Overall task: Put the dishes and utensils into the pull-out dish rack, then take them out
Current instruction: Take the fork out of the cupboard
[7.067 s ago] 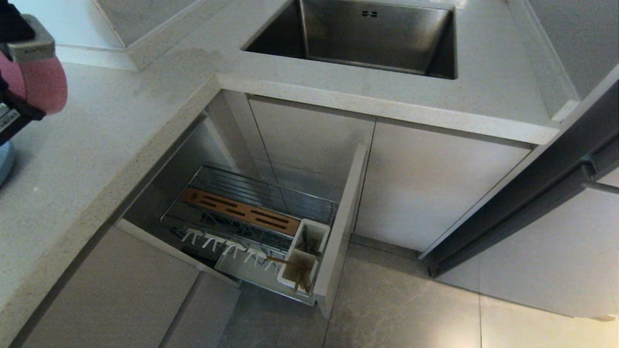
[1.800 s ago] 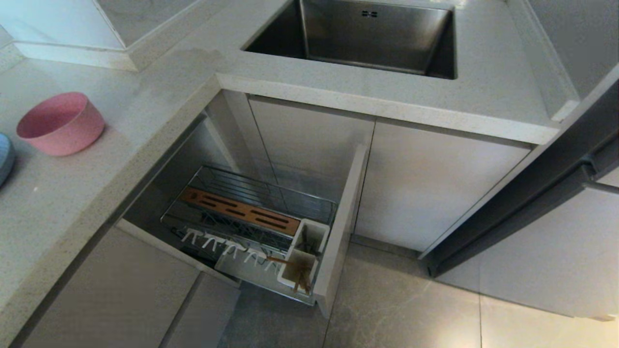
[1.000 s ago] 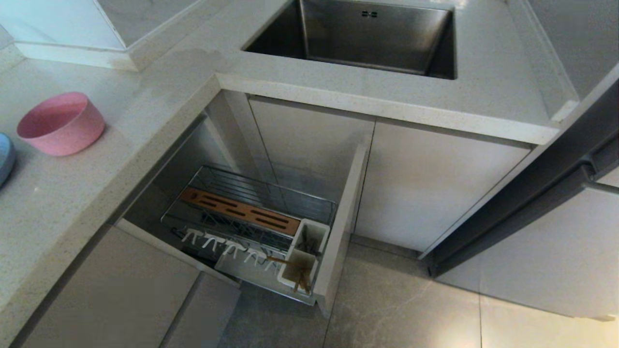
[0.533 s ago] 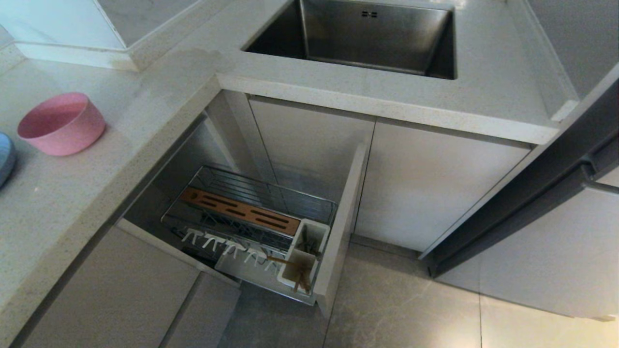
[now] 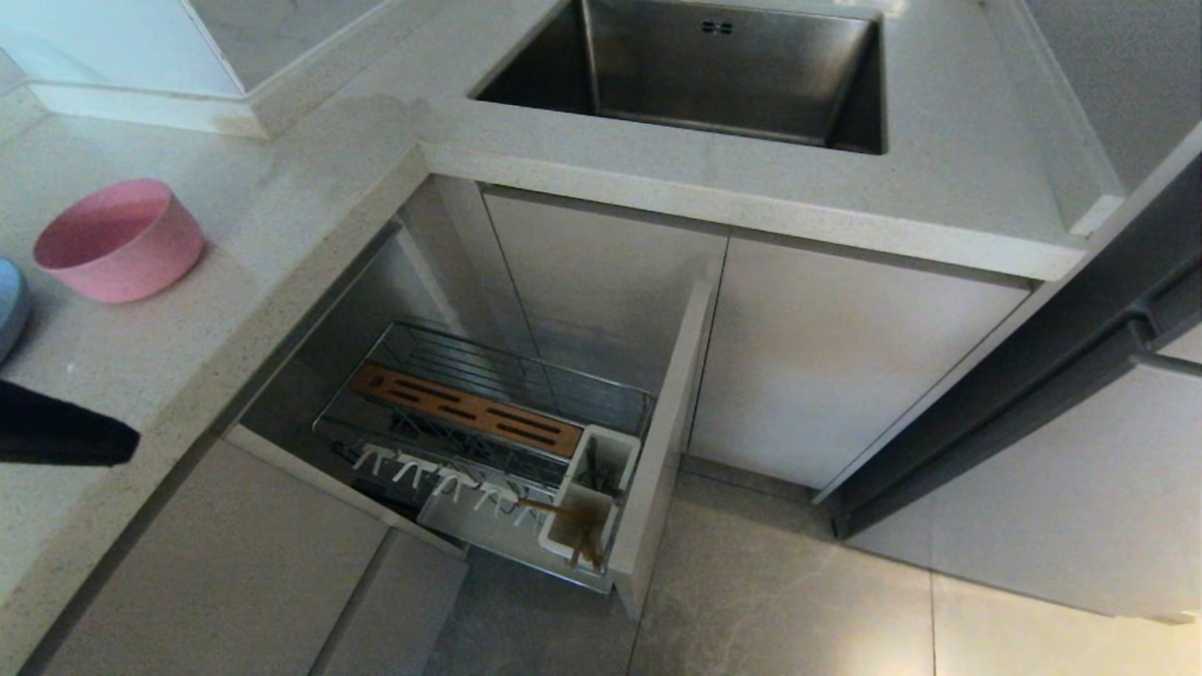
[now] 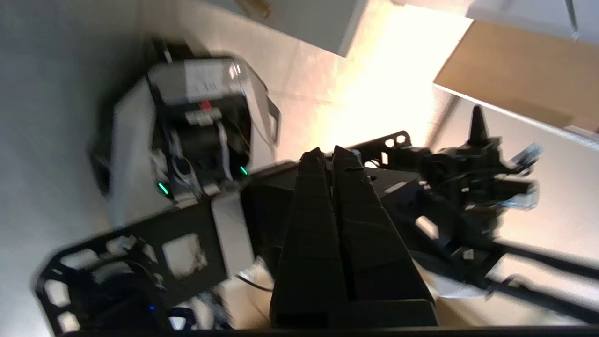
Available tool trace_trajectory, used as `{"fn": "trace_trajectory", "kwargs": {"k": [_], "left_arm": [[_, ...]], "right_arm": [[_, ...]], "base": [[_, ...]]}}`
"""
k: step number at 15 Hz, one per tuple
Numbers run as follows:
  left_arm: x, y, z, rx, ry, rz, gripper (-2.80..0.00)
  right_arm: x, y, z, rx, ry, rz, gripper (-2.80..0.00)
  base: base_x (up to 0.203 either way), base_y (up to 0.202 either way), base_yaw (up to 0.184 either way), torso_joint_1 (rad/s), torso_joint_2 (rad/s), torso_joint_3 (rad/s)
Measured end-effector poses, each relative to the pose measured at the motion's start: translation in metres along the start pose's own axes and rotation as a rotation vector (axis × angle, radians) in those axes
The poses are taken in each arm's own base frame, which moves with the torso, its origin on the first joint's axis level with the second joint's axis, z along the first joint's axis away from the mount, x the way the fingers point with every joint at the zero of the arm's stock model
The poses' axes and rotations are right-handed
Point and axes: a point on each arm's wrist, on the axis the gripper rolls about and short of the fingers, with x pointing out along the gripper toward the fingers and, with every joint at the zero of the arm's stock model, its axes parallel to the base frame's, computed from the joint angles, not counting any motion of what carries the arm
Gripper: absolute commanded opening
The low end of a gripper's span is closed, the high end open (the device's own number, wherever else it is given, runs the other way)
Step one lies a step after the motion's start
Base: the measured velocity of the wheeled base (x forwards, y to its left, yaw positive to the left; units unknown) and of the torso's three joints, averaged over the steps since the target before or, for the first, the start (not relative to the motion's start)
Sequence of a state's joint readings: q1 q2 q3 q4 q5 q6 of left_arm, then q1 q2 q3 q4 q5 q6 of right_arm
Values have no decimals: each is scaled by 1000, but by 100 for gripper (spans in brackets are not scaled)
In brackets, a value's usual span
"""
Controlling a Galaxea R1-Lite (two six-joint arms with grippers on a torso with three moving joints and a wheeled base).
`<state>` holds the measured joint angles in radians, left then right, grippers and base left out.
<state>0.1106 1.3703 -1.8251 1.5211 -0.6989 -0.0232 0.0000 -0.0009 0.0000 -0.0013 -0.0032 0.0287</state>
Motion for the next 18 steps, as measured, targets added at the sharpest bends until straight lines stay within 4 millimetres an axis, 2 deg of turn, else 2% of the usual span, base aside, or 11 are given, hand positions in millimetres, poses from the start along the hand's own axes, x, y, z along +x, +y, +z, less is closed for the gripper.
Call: {"fn": "trace_trajectory", "kwargs": {"k": [4, 9, 11, 14, 18], "left_arm": [[37, 14, 33, -154, 143, 55, -280], [106, 7, 58, -261, 336, 188, -280], [132, 0, 68, -287, 319, 200, -280], [160, -12, 77, -278, 210, 313, -280], [192, -36, 71, -225, 63, 493, -280]], "right_arm": [[0, 0, 0, 0, 0, 0, -280], [0, 0, 0, 0, 0, 0, -280], [0, 0, 0, 0, 0, 0, -280], [0, 0, 0, 0, 0, 0, -280], [0, 0, 0, 0, 0, 0, -280]], "base": [[0, 0, 0, 0, 0, 0], [0, 0, 0, 0, 0, 0], [0, 0, 0, 0, 0, 0], [0, 0, 0, 0, 0, 0], [0, 0, 0, 0, 0, 0]]}}
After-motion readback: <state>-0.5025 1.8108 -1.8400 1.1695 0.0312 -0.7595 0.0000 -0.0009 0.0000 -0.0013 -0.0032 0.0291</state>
